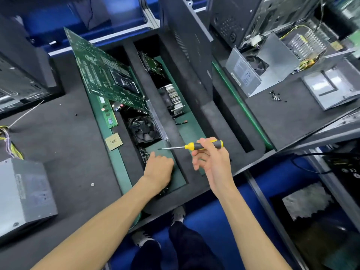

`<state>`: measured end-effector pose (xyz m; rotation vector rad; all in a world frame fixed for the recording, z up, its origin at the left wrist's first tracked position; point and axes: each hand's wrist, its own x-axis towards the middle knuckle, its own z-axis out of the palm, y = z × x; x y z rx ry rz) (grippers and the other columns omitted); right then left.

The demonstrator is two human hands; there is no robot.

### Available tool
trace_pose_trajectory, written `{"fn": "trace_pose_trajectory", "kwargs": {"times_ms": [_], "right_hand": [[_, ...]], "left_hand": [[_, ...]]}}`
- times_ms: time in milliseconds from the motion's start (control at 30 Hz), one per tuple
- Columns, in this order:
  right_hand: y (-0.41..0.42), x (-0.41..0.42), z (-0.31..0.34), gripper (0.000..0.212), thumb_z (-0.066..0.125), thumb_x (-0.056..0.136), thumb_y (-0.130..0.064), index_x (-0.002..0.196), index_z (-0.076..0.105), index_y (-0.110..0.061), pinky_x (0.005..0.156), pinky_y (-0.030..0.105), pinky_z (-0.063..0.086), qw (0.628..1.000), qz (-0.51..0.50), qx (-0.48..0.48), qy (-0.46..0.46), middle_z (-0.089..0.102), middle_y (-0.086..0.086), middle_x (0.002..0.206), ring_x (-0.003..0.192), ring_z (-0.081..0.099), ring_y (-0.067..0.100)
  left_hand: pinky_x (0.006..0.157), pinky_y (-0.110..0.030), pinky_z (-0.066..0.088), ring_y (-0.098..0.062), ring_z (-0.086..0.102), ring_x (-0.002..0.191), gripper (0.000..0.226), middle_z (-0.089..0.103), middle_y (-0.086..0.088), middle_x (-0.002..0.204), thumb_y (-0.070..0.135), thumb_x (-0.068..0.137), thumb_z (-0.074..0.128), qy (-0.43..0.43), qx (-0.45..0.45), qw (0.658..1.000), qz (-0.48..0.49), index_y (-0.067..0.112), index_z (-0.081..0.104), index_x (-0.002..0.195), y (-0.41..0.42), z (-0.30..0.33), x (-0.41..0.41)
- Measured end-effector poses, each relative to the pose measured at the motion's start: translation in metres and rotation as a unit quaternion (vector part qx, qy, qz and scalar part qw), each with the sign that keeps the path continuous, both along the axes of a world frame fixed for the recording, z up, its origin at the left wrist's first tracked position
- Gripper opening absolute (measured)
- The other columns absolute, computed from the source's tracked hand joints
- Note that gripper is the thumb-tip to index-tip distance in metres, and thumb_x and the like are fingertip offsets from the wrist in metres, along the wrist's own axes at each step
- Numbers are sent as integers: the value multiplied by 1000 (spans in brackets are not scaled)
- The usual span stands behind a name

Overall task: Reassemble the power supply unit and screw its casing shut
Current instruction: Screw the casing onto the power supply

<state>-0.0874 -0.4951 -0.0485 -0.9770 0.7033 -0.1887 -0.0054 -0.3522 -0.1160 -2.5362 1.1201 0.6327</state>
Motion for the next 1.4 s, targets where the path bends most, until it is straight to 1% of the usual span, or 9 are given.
{"fn": "trace_pose_trajectory", "kwargs": {"times_ms": [200,300,433,567,667,800,867,1100,1400], "right_hand": [[2,10,0,13,69,89,-21,79,66,-13,43,30,46,1000,10,11,1,70,18,79,57,60,22],[5,19,4,12,70,86,-22,75,70,-17,44,30,44,999,11,41,-3,70,18,79,56,58,21],[20,34,12,13,71,84,-24,79,67,-13,44,27,44,994,19,106,-4,66,14,73,52,55,19],[48,53,22,21,64,97,-19,78,67,-11,42,24,42,987,45,156,-9,62,10,71,50,52,16],[75,67,36,22,63,94,-21,76,68,-9,42,23,41,982,73,174,-18,61,8,67,48,51,15],[114,83,59,19,69,80,-27,78,65,-8,42,23,40,978,108,178,-35,59,8,68,50,50,15],[135,88,68,20,68,81,-27,82,61,-8,42,23,40,977,123,170,-43,60,7,69,51,51,14],[205,97,91,13,70,79,-24,75,59,-17,43,26,43,980,161,97,-70,62,9,69,53,53,18],[271,98,98,25,73,75,-24,82,54,-11,41,29,44,987,149,32,-59,63,17,77,56,55,19]], "left_hand": [[93,-36,38,-31,64,103,10,71,-10,105,14,88,58,24,-44,998,25,15,63,96,-3,6,4],[76,-36,47,-34,64,91,3,69,-9,89,13,83,63,112,-189,962,160,13,61,86,8,22,10],[66,-26,47,-13,58,63,25,63,6,66,3,79,75,229,-359,837,343,20,61,68,34,61,19],[71,-27,60,-21,69,65,16,74,-11,75,-7,81,77,305,-528,631,479,4,70,90,82,108,31],[69,-24,57,-21,68,67,18,73,-16,82,-5,83,72,327,-619,503,508,-2,73,100,121,138,34],[68,-23,57,-14,63,67,12,67,-4,72,14,77,71,344,-677,391,520,10,81,84,169,165,31],[69,-23,57,-12,63,69,11,63,-1,69,16,78,71,343,-688,371,522,12,80,83,193,173,29],[73,-28,59,-16,63,72,15,66,-8,78,15,77,75,298,-701,394,514,4,79,86,268,188,25],[72,-25,58,-25,68,74,18,69,-15,80,18,71,79,325,-701,379,510,4,78,82,337,173,26]]}}
